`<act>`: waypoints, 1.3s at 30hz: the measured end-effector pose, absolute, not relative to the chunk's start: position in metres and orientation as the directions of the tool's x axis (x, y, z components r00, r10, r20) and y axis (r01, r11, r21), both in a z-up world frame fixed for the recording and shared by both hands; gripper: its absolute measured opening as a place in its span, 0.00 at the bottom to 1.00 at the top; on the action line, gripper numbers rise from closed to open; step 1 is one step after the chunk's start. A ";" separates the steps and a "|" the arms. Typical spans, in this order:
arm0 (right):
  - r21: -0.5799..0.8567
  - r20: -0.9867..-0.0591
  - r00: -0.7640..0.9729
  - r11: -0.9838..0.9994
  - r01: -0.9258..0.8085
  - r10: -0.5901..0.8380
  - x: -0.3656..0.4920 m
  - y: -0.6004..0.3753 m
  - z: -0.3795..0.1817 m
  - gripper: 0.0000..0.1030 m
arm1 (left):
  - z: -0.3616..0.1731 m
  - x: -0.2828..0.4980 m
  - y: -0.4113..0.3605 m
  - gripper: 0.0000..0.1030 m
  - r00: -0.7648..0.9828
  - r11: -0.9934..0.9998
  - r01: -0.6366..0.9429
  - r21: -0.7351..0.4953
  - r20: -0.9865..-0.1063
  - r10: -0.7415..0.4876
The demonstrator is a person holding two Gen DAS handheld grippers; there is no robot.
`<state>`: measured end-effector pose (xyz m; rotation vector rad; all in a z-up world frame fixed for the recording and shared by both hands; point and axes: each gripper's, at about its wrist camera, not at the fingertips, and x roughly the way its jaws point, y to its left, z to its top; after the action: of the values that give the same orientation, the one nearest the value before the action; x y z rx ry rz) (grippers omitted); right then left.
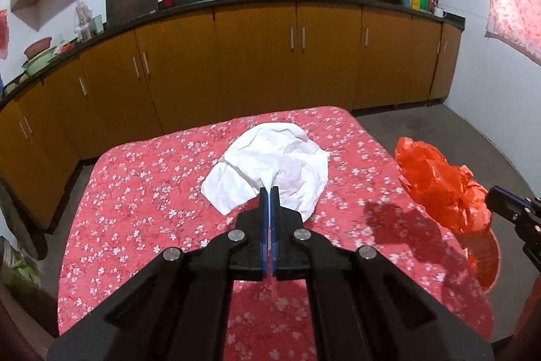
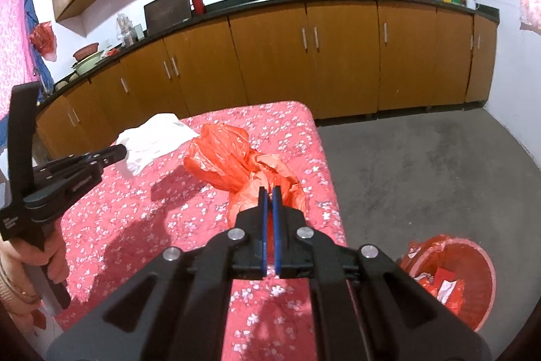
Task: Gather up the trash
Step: 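Carry the red bag and white tissue in both grippers over the bin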
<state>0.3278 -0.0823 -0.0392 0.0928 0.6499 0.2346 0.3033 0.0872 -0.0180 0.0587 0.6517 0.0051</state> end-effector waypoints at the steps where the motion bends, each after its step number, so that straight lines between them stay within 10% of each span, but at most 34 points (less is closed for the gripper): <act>1: 0.155 -0.584 0.776 0.972 -0.179 0.236 0.324 -0.085 -0.037 0.04 | -0.016 0.300 0.082 0.01 0.799 0.998 0.023 0.059 -0.601 0.017; 39: 0.069 -0.686 0.650 0.860 0.506 -0.327 0.240 -0.391 -0.132 0.04 | -0.093 0.282 -0.239 0.01 0.604 0.841 0.541 0.009 -0.700 -0.381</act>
<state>0.2403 -0.3906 -0.1319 0.2648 0.7215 -0.4796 0.2816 -0.2387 -0.0934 0.2303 0.7516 -0.5387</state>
